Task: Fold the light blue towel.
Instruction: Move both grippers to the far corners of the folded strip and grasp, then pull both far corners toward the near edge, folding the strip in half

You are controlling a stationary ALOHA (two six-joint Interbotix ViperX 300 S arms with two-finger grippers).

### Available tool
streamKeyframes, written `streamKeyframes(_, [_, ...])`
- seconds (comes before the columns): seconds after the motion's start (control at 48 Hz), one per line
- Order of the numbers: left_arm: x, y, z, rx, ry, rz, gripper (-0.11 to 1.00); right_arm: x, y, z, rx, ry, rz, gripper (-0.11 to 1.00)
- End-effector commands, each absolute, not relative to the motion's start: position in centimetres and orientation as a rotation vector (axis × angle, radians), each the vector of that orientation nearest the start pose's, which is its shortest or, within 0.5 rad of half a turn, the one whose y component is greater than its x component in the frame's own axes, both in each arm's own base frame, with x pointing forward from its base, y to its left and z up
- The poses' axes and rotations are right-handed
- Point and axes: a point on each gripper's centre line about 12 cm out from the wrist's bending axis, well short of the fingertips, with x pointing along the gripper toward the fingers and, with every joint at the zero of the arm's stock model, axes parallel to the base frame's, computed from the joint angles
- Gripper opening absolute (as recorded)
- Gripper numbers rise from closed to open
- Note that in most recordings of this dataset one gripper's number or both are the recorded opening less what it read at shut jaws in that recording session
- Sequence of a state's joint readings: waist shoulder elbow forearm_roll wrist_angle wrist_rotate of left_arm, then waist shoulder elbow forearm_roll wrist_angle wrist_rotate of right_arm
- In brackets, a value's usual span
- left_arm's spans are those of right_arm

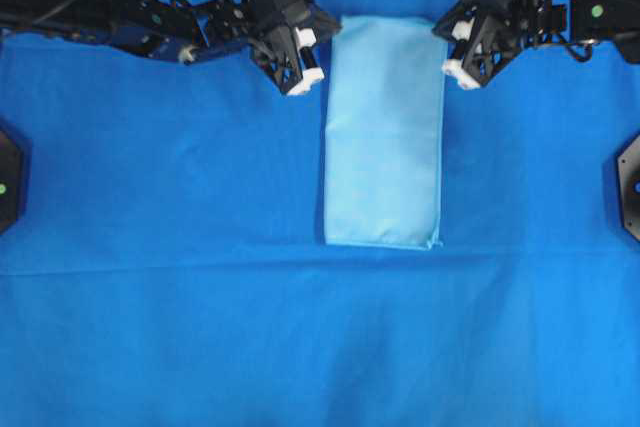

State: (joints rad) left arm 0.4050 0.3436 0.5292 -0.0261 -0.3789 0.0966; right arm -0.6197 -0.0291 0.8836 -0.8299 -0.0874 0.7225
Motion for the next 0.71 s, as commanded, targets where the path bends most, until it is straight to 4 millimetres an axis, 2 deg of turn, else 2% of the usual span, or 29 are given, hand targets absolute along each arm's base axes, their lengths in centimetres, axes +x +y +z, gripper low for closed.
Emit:
streamKeyframes(0.0, [41.8,17.9,12.7,-0.013,0.448,0.388,0.0,27.4,-18.3,13.6,0.153,0.734,-0.485,0.03])
streamKeyframes(0.167, [41.7,17.6,12.7,-0.014,0.452,0.384,0.0,27.3,-17.9,13.6,0.158,0.731,-0.479,0.03])
streamKeyframes(0.334, [41.5,16.0,13.5,-0.004,0.443,0.352,0.0,27.6,-16.4,14.0,0.152,0.724,-0.447,0.03])
streamKeyframes(0.459, [41.3,13.8,14.5,0.008,0.431,0.307,0.0,27.8,-14.4,14.8,0.145,0.709,-0.414,0.03])
streamKeyframes(0.688, [40.7,8.3,15.1,0.033,0.431,0.189,0.0,27.8,-9.1,15.7,0.137,0.75,-0.346,0.03])
